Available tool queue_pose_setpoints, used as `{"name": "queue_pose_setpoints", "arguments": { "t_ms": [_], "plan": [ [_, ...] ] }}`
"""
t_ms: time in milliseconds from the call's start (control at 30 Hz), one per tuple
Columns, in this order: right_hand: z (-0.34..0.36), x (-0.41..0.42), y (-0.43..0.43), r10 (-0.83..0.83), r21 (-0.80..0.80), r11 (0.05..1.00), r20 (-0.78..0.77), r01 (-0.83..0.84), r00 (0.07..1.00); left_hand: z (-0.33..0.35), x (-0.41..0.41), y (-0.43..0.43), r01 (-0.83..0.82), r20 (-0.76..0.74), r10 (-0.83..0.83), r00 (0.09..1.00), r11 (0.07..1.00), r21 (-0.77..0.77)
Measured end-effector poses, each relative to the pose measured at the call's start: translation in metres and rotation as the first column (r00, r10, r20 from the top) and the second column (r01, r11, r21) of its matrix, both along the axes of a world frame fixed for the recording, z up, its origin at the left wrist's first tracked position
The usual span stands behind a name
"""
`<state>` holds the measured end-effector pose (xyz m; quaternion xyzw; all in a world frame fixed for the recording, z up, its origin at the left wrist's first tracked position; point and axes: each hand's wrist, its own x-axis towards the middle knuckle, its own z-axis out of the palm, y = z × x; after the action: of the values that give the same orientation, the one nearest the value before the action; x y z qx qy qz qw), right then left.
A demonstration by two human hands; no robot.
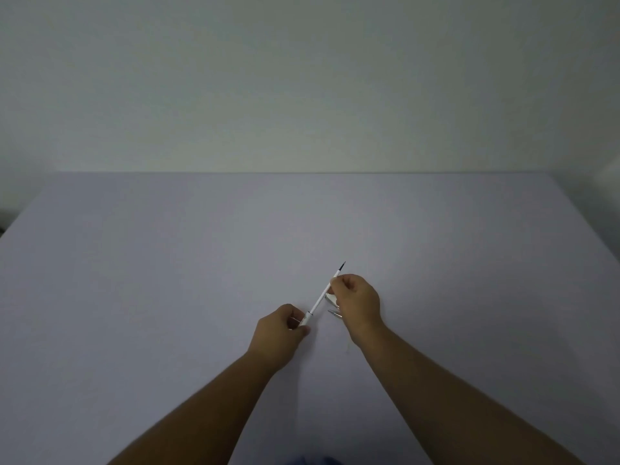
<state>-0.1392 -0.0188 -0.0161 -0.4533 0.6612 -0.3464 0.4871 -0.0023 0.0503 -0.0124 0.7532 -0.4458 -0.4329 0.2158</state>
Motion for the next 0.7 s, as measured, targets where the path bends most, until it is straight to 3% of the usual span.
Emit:
{"name": "queue_pose_setpoints", "arguments": {
  "t_ms": [100,233,400,533,700],
  "plan": [
    [0.001,-0.002,0.003,0.045,0.0,0.999,-0.029,-0.045,0.999,0.003,-0.002,0.0,-0.002,-0.01,0.001,1.0,1.0,-0.017],
    [0.001,-0.001,0.008,0.222,0.099,0.971,-0.015,-0.219,0.975,0.008,-0.006,-0.002,-0.003,-0.018,0.002,1.0,0.999,-0.043],
    [0.009,-0.006,0.001,0.171,0.104,0.979,0.06,-0.177,0.983,0.011,-0.006,-0.003,0.021,-0.011,-0.022,1.0,0.998,-0.053],
    [0.011,-0.01,0.001,0.33,0.133,0.931,0.087,-0.339,0.94,0.013,-0.009,-0.004,0.034,0.0,-0.034,0.999,0.996,-0.079],
    [0.012,-0.016,-0.005,0.24,0.149,0.958,0.045,-0.244,0.97,0.013,-0.007,-0.001,0.015,-0.033,-0.018,0.999,0.998,-0.066]
  ]
}}
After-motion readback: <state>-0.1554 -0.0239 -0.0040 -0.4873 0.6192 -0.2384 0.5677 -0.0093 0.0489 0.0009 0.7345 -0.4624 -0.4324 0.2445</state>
